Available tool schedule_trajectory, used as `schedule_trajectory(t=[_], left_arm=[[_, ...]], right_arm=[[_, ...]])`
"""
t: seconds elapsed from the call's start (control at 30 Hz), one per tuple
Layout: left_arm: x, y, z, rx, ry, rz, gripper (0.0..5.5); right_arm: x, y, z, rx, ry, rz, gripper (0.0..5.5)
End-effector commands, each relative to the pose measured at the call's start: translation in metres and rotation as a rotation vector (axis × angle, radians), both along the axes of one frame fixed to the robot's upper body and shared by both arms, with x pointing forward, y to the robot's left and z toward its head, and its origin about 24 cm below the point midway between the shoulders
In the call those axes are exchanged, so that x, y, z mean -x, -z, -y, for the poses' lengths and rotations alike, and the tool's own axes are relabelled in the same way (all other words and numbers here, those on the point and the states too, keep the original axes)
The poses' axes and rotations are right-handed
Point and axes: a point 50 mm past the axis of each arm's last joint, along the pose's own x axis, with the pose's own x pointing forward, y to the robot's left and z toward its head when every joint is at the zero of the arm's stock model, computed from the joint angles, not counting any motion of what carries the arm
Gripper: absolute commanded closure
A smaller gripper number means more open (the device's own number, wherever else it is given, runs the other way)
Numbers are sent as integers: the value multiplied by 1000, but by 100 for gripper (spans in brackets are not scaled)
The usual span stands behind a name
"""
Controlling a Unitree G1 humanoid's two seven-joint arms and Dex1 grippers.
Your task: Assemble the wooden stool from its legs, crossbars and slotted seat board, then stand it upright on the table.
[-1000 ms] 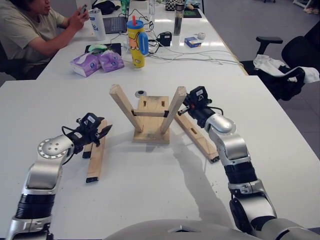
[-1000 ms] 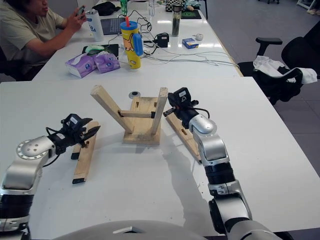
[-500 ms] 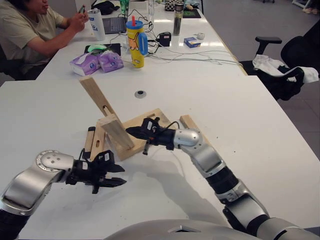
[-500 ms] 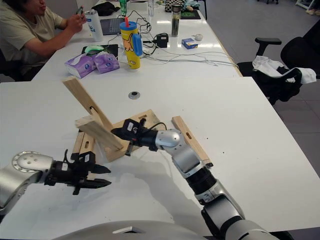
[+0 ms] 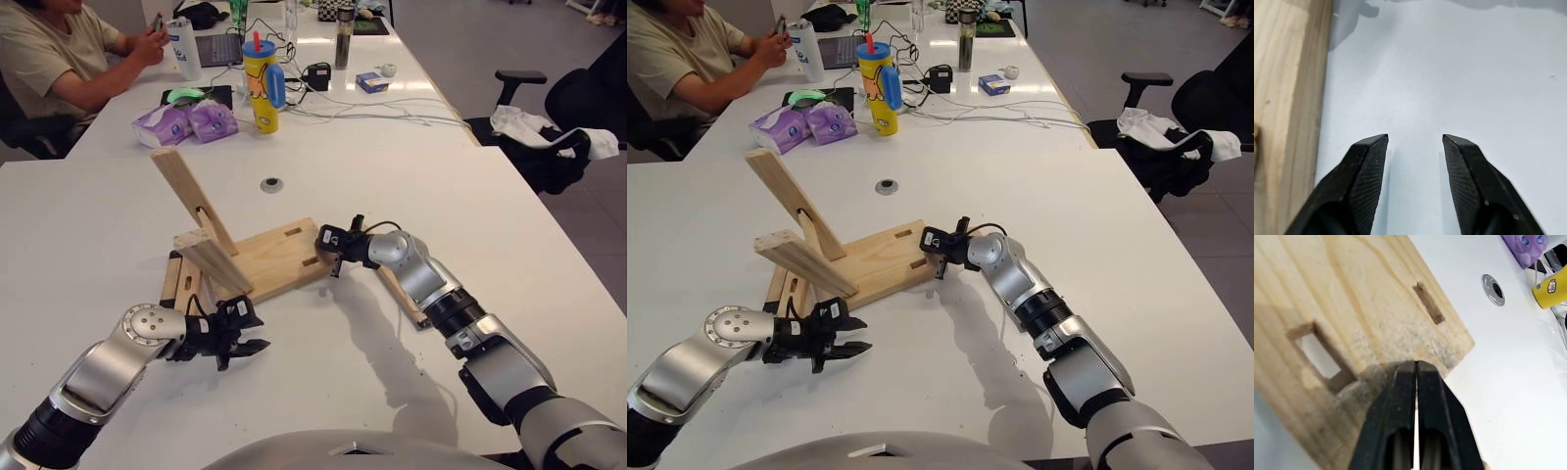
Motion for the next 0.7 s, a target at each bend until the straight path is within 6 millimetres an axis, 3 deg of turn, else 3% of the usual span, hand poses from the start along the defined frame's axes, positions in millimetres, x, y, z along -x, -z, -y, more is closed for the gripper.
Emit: schedule_trajectory(t=[0.03,0.2,0.3,0.53,0.7], left_arm=[[-4,8,0,-68,-64,20,341],[-21,16,-9,-165,-187,116,341],[-37,20,-12,-224,-254,213,341],[-102,10,12,-240,-257,460,341],[-104,14,13,-233,-255,450,341]], right_arm=[[31,40,20,214,-28,-272,550],[65,41,22,228,-78,-442,550],[82,38,4,127,-143,-456,550],[95,42,-21,-15,-115,-462,550],[95,55,-22,22,-58,-439,550]])
